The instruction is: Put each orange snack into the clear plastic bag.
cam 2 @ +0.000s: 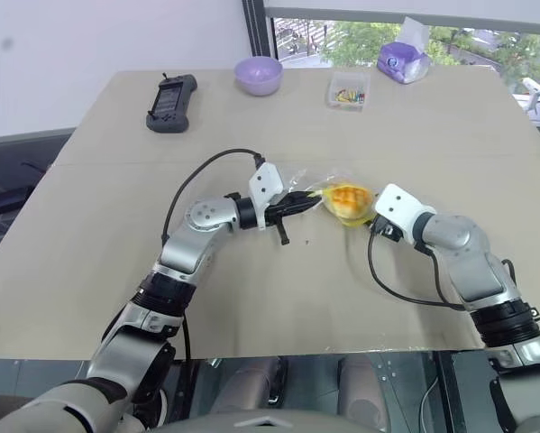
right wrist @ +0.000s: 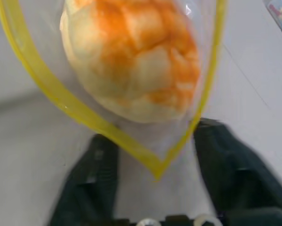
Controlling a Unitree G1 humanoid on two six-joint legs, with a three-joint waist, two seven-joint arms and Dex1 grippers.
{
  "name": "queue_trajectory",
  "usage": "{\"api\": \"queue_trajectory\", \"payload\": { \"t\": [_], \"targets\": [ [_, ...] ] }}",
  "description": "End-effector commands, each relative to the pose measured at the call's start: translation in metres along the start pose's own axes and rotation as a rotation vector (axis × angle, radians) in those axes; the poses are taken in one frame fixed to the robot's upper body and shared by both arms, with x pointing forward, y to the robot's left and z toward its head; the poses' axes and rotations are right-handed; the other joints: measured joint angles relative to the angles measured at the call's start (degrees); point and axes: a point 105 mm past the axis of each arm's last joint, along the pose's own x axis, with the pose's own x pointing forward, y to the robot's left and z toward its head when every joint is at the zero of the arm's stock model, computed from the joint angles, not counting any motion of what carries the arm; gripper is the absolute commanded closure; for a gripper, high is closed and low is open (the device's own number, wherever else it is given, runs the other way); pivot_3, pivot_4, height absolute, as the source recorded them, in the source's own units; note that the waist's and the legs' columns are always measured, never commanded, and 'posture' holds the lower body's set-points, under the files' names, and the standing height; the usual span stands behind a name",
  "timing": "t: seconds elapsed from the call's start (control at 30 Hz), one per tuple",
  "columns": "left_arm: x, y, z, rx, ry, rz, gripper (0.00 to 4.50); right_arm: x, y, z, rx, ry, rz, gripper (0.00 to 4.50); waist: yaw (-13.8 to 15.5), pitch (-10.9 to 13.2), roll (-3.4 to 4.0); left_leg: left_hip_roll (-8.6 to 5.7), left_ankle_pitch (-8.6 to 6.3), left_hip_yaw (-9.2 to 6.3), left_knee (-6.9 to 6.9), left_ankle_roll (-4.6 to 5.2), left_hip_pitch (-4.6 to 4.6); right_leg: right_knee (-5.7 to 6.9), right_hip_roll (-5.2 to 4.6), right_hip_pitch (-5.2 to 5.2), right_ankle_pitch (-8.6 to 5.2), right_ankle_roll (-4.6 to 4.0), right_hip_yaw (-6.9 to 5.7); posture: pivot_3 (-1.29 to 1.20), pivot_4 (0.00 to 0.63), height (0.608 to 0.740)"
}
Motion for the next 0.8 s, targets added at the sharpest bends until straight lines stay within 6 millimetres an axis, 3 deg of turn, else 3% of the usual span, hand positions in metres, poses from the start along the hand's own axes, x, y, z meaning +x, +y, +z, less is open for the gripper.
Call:
{"api": "queue_trajectory", "payload": {
  "t": [0.03, 0.07, 0.1, 0.37, 0.5, 0.67, 0.8],
  "targets": [
    [-0.004, 0.005, 0.017, 0.030, -0.057, 0.023, 4.50, -0.007, -0.015, 0.003, -0.017, -0.007, -0.070, 3.88, 0.0, 0.0, 0.00, 0.00, 0.00, 0.00, 0.00, 0.00, 0.00, 0.00, 0.00, 0.00, 0.00, 0.00, 0.00, 0.00, 0.150, 0.740],
    [-0.004, 0.005, 0.017, 0.029, -0.057, 0.024, 4.50, -0.007, -0.017, 0.003, -0.015, -0.008, -0.078, 4.30, 0.0, 0.0, 0.00, 0.00, 0.00, 0.00, 0.00, 0.00, 0.00, 0.00, 0.00, 0.00, 0.00, 0.00, 0.00, 0.00, 0.150, 0.740],
    [-0.004, 0.005, 0.017, 0.029, -0.057, 0.025, 4.50, -0.007, -0.017, 0.003, -0.014, -0.007, -0.082, 4.42, 0.0, 0.0, 0.00, 0.00, 0.00, 0.00, 0.00, 0.00, 0.00, 0.00, 0.00, 0.00, 0.00, 0.00, 0.00, 0.00, 0.150, 0.740],
    [-0.006, 0.008, 0.019, 0.028, -0.060, 0.033, 4.50, -0.012, -0.029, 0.002, -0.029, 0.001, -0.118, 4.42, 0.0, 0.0, 0.00, 0.00, 0.00, 0.00, 0.00, 0.00, 0.00, 0.00, 0.00, 0.00, 0.00, 0.00, 0.00, 0.00, 0.150, 0.740],
    [-0.012, 0.020, 0.028, 0.076, -0.070, 0.061, 4.50, -0.032, -0.057, 0.014, -0.082, -0.006, -0.119, 4.42, 0.0, 0.0, 0.02, -0.01, 0.00, 0.01, 0.00, 0.00, -0.02, 0.00, -0.02, -0.01, 0.00, 0.00, 0.00, 0.00, 0.150, 0.740],
    [-0.020, 0.055, 0.044, 0.149, -0.077, 0.163, 4.50, -0.065, -0.109, 0.048, -0.172, -0.027, -0.154, 4.42, 0.0, 0.0, 0.01, -0.01, 0.00, -0.01, -0.01, 0.00, -0.04, -0.02, 0.00, -0.01, 0.00, 0.00, -0.03, 0.00, 0.150, 0.740],
    [-0.014, 0.064, 0.053, 0.198, -0.100, 0.199, 4.50, -0.069, -0.127, 0.066, -0.239, -0.050, -0.199, 4.42, -0.2, 0.0, 0.01, 0.00, -0.01, 0.02, -0.06, 0.00, -0.03, -0.11, 0.00, 0.00, 0.00, 0.00, -0.03, 0.00, 0.150, 0.740]
  ]
}}
